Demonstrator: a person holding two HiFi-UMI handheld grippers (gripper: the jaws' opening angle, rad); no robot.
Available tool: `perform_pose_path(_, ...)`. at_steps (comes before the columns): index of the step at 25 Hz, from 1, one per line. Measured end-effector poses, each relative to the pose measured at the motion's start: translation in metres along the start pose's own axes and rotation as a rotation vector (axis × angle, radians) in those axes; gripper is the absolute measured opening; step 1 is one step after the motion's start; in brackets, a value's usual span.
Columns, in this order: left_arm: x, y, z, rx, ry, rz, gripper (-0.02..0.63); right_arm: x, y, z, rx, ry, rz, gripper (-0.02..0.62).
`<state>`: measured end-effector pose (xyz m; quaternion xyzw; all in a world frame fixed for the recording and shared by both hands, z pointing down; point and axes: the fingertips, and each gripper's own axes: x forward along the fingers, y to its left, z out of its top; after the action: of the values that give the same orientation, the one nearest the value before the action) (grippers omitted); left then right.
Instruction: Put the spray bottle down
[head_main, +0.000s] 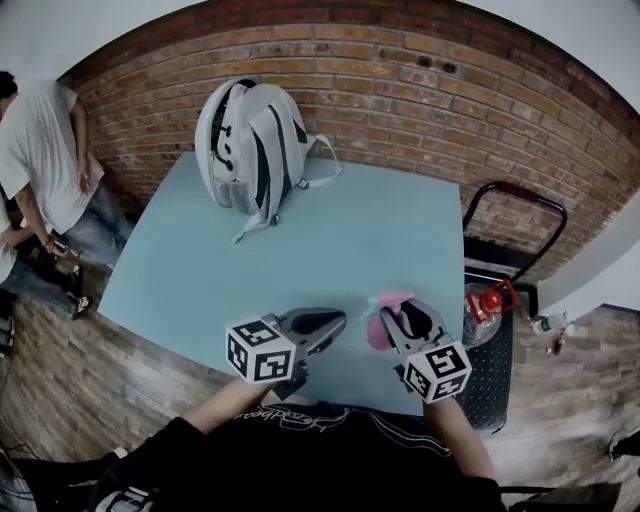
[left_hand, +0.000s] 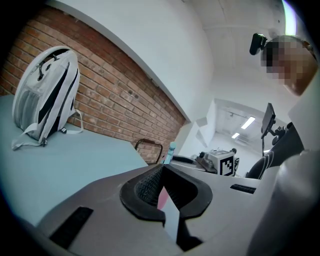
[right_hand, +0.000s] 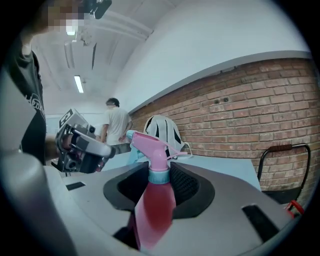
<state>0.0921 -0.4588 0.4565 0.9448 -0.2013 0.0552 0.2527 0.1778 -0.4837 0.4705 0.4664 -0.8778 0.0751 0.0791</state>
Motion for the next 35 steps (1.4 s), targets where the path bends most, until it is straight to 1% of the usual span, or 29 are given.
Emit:
perform_pose_path(5, 0.007, 0.011, 0.004, -0.017, 0.005, 0.006, 0.008, 0.012, -0.014, -0.017, -0.042, 0.009, -0.032, 0.135)
perform_pose_path(13, 0.015, 0.022, -0.008, -0.042, 0.024, 0.015, 0.008, 0.022, -0.022, -0.043, -0.009, 0.007, -0.036, 0.135)
perform_pose_path(19, 0.020, 0.028, -0.012, -0.048, 0.022, 0.023, 0.008, 0.024, -0.017, -0.056, -0.052, 0.026, -0.014, 0.135)
perform_pose_path(22, 0.022, 0.029, -0.014, -0.050, 0.028, 0.022, 0.008, 0.023, -0.017, -0.066, -0.057, 0.051, -0.020, 0.135)
perform_pose_path(28, 0.024, 0.027, -0.019, -0.050, 0.029, 0.021, 0.008, 0.017, -0.021, -0.072, -0.037, 0.038, -0.030, 0.135)
perform_pose_path(31, 0.025, 0.022, -0.023, -0.044, 0.036, 0.023, 0.008, 0.010, -0.019, -0.078, -0.028, 0.062, -0.028, 0.135)
perform_pose_path(35, 0.026, 0.011, -0.025, -0.024, 0.040, 0.012, 0.008, 0.004, -0.015, -0.079, -0.053, 0.075, -0.036, 0.135)
